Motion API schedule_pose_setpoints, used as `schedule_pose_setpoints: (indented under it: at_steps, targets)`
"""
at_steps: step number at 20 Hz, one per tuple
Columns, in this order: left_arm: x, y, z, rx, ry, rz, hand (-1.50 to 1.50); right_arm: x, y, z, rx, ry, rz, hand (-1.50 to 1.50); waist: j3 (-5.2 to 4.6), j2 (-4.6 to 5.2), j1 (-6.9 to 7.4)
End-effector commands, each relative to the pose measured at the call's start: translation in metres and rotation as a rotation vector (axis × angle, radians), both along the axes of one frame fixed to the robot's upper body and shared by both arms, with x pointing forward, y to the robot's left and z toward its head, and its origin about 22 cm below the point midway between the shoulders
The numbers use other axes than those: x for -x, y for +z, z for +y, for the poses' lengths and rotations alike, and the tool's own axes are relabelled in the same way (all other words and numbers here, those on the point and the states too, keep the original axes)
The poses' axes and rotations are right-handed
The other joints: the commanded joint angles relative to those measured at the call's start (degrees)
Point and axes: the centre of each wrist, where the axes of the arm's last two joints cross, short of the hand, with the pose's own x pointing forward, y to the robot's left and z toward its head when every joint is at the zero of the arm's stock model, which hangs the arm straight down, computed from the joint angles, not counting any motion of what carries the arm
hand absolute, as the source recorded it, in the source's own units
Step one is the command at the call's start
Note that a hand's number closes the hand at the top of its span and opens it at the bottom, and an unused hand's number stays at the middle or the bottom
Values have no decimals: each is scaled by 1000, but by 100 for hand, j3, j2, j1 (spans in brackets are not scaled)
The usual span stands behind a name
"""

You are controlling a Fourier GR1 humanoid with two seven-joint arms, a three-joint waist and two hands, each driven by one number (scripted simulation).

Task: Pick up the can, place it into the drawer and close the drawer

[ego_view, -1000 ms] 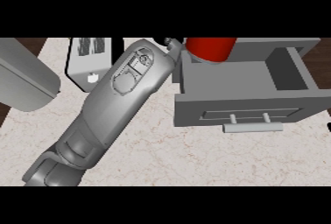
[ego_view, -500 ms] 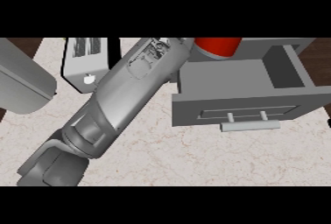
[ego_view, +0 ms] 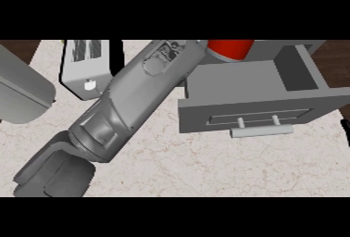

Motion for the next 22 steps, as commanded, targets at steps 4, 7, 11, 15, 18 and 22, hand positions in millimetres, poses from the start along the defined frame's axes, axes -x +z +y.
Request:
schedule_pose_setpoints:
  at_steps: [4,7,11,15,18,22]
  targets:
    - [-3,-28,6,-38,71,-48,150,-8,-2,2,-7,29,-11,-150,6,36,-167]
    - [-5,-15,2,-68,64,-42,150,-12,5,8,-15,30,-1,-150,4,43,-168]
    - [-8,-48,15,-94,78,-20,150,-15,16,-4,22,26,-20,-150,3,68,-247]
    - [-6,-54,13,-133,75,-64,150,-21,11,15,3,27,-28,-150,2,77,-255]
    - [-3,-58,11,-133,118,-53,-150,-26,15,11,4,43,-32,-150,6,82,-337]
    - [-7,-54,13,-140,142,-55,-150,-23,7,9,21,57,-18,-150,7,97,-316]
